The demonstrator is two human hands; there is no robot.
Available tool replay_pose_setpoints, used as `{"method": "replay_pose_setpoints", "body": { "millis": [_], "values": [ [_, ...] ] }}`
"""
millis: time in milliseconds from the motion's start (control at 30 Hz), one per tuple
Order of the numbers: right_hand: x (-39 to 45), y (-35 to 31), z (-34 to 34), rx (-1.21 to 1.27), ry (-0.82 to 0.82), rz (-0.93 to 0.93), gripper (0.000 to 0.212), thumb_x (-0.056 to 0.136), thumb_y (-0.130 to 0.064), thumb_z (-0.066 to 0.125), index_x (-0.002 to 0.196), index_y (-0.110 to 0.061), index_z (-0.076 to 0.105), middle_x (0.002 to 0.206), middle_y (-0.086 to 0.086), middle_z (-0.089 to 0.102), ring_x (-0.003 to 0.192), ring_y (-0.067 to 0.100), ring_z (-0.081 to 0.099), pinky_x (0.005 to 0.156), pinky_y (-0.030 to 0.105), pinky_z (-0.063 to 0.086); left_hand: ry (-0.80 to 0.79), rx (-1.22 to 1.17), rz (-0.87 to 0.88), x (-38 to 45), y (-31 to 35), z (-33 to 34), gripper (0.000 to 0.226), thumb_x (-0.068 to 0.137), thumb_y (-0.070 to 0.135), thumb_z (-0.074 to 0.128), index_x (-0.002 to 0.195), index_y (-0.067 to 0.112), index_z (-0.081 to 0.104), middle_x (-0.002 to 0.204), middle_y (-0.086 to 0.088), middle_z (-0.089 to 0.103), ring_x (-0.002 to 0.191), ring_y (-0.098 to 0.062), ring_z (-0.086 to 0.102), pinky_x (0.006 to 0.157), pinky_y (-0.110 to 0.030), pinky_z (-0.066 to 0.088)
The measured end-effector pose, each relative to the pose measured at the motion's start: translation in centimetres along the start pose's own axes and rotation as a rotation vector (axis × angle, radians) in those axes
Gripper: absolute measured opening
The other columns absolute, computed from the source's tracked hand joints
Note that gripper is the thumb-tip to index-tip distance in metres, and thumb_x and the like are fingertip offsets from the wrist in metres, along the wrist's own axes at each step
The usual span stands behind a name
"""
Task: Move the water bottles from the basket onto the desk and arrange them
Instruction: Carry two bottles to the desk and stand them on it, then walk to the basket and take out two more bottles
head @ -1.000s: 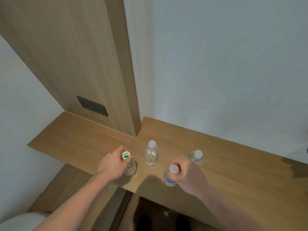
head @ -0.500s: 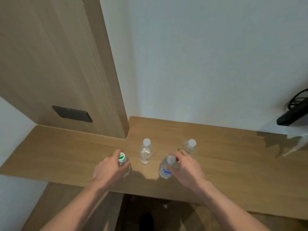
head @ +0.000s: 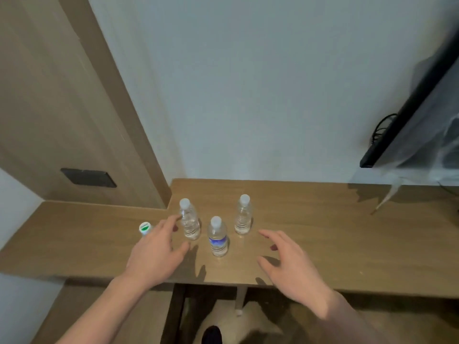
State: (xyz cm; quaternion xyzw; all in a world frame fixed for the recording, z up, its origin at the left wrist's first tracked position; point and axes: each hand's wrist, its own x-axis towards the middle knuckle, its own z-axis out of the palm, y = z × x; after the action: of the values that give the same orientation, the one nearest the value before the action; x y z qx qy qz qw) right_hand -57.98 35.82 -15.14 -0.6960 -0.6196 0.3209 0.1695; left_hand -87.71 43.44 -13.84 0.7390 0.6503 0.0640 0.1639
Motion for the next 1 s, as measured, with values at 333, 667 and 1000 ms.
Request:
{"method": "replay_pose_setpoints", "body": {
  "millis": [333, 667, 1000],
  "values": [
    [-19.2, 17.2, -9.9, -0.019, 0.157, 0.249, 0.073, 0.100, -0.055, 0.061, 0.163, -0.046, 0.025, 0.170, -0.026, 0.019, 0.157, 0.002, 0.021, 0.130, 0.030, 0.022, -0.128, -0.090, 0.610, -9.3, 25.0, 8.7, 0.057, 0.096, 0.052, 0.058, 0.150, 0.044, 0.039, 0.149, 0.020, 0.037, 0.131, -0.006, 0.048, 0.109, -0.028, 0.044],
    [-34.4, 29.1, -18.5, 0.064, 0.314, 0.522, 0.080, 0.102, -0.059, 0.057, 0.166, -0.047, 0.011, 0.174, -0.025, -0.005, 0.162, 0.009, -0.003, 0.132, 0.039, 0.011, -0.261, 0.098, 0.974, -14.2, 45.8, 14.6, 0.068, 0.099, 0.058, 0.053, 0.158, 0.048, 0.022, 0.172, 0.016, -0.003, 0.159, -0.015, 0.006, 0.128, -0.037, 0.013],
    [-41.5, 40.3, -25.6, 0.069, 0.524, 0.781, 0.081, 0.102, -0.061, 0.052, 0.168, -0.041, 0.010, 0.174, -0.018, -0.002, 0.163, 0.015, -0.001, 0.129, 0.033, 0.006, -0.313, 0.184, 1.263, -13.0, 65.1, 21.2, 0.070, 0.099, 0.057, 0.050, 0.161, 0.042, 0.021, 0.173, 0.008, -0.007, 0.160, -0.020, -0.001, 0.126, -0.038, 0.002]
  ]
}}
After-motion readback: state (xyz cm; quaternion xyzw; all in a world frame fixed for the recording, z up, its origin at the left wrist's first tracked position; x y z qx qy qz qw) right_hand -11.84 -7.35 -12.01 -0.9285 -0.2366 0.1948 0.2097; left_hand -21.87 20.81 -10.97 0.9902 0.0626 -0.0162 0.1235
